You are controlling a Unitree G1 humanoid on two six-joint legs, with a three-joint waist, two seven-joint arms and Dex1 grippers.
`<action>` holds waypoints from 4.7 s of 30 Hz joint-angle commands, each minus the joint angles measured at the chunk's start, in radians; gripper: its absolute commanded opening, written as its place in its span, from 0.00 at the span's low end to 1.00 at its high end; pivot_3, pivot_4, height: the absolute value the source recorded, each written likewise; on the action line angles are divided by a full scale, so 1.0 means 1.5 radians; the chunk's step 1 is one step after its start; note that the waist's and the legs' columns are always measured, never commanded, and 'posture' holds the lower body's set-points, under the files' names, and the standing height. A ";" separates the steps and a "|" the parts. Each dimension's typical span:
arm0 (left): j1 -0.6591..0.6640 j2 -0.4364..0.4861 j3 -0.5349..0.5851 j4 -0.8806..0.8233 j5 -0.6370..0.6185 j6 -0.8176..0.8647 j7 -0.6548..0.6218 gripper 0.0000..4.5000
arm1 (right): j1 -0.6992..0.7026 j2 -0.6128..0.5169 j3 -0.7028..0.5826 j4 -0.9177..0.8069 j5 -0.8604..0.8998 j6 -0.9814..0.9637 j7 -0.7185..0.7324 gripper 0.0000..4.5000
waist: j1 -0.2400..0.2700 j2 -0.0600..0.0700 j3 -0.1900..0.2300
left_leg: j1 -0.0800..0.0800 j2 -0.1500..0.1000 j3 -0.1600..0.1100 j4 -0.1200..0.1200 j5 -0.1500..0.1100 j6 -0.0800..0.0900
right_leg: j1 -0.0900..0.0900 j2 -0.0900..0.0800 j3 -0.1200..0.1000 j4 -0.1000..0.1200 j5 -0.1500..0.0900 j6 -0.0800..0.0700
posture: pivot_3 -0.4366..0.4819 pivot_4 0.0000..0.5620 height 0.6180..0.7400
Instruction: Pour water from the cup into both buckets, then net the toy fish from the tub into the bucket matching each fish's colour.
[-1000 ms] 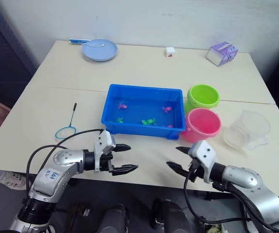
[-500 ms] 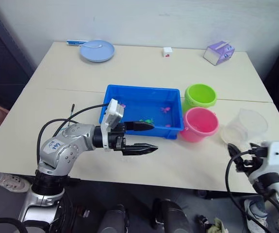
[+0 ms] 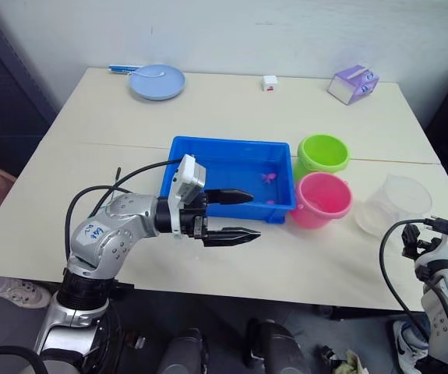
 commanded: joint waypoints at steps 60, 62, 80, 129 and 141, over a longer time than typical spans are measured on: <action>-0.022 -0.012 -0.014 0.063 0.107 -0.116 0.029 1.00 | -0.111 -0.282 0.218 -0.053 -0.242 -0.213 0.102 0.15 | 0.001 0.007 0.001 | -0.001 0.000 0.000 0.000 0.000 0.000 | -0.001 0.000 0.000 -0.001 0.000 0.000 | 0.48 0.27 1.00; -0.019 -0.012 -0.013 0.060 0.106 -0.115 0.030 1.00 | -0.113 -0.303 0.233 -0.045 -0.274 -0.237 0.111 0.15 | 0.001 0.007 0.001 | -0.001 0.000 0.000 0.000 0.000 0.000 | -0.001 0.000 0.000 -0.001 0.000 0.000 | 0.48 0.27 1.00; -0.058 -0.037 -0.018 0.108 0.126 -0.140 0.035 1.00 | -0.121 -0.239 0.196 0.006 -0.282 -0.280 0.141 0.15 | 0.002 0.007 0.001 | -0.001 0.000 0.000 0.000 0.000 0.000 | -0.001 0.000 -0.001 -0.001 0.000 0.000 | 0.48 0.27 1.00; -0.139 -0.117 -0.005 0.234 0.209 -0.210 0.084 1.00 | -0.546 -0.384 0.525 0.512 -0.632 -0.629 0.063 0.15 | -0.012 0.007 0.001 | -0.003 0.000 -0.001 -0.001 0.001 0.001 | -0.002 -0.002 -0.002 -0.001 0.000 0.000 | 0.48 0.27 1.00; -0.123 -0.085 -0.011 0.182 0.157 -0.172 -0.019 1.00 | -0.371 -0.144 0.084 0.230 -0.153 -0.209 0.093 0.15 | -0.008 0.007 0.001 | -0.004 0.000 -0.002 0.000 0.001 0.001 | -0.002 -0.002 -0.003 -0.001 0.000 0.000 | 0.48 0.27 1.00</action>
